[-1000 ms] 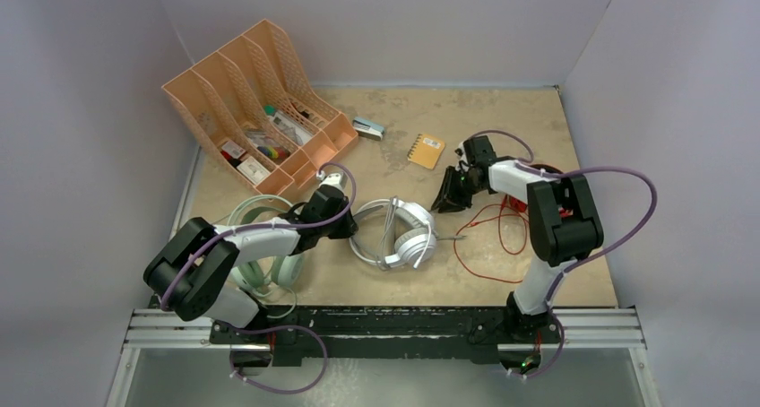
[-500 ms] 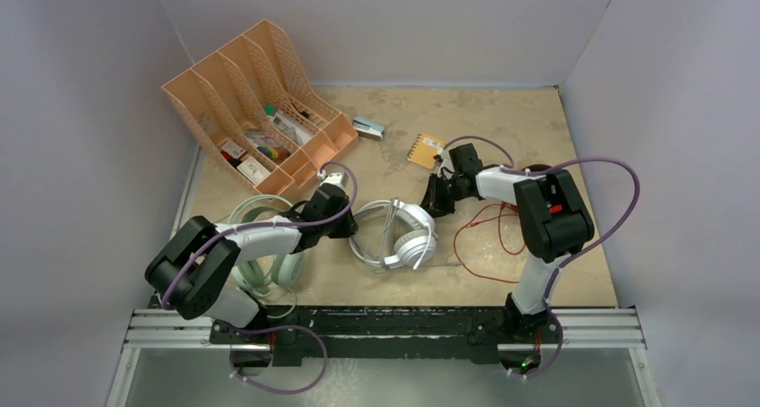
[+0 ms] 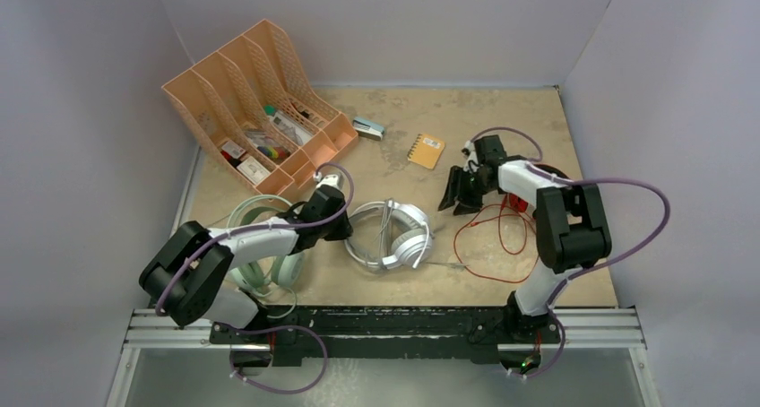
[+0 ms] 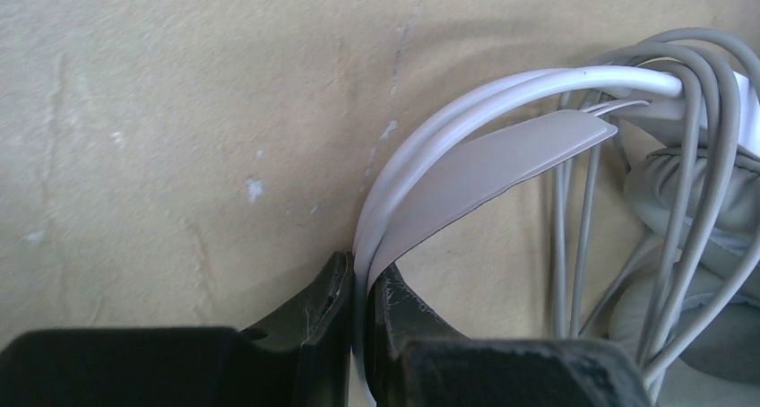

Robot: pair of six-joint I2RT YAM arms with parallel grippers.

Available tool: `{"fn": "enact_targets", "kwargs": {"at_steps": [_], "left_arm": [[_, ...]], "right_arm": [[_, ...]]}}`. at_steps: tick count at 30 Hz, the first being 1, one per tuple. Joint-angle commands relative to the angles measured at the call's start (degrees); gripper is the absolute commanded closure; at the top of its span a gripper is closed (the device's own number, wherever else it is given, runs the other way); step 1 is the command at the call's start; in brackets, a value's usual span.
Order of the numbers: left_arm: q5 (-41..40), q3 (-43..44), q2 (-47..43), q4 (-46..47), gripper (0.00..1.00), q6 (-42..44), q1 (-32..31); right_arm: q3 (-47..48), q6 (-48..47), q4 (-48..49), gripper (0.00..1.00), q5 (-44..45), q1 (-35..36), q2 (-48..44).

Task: Wrap the headphones
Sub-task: Pick up the headphones from the center of the board.

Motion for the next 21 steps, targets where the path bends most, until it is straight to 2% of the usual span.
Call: {"fn": "enact_targets", "kwargs": {"at_steps": [1, 6, 9, 14, 19, 21], "left_arm": [[-4.8, 0.7, -0.8, -9.2, 0.91, -0.1, -0.1], [-9.1, 3.3, 1.5, -13.6, 0.64, 1.0, -2.0], [-11.6, 4.9, 2.4, -15.0, 0.55, 1.1, -4.0], [-16.6, 7.0, 6.4, -18.5, 0.52, 1.3, -6.1], [-23.5, 10.0, 12.5, -22.0, 0.52, 0.4, -11.2], [-24.4, 10.1, 14.8, -22.3, 0.59, 0.3, -11.4]], "right_arm": [[2.1, -5.6, -5.7, 0.47, 6.9, -2.0, -5.2], [2.2, -5.6, -5.4, 0.46, 5.5, -2.0, -6.7], [1.6, -5.3, -4.5, 0.46, 4.6, -2.0, -7.0], [1.0, -5.6, -4.1, 0.46, 4.7, -2.0, -7.7], [0.7, -5.7, -3.8, 0.46, 5.3, -2.0, -9.6], [0.5, -5.6, -3.7, 0.46, 5.2, -2.1, -10.7]]}}
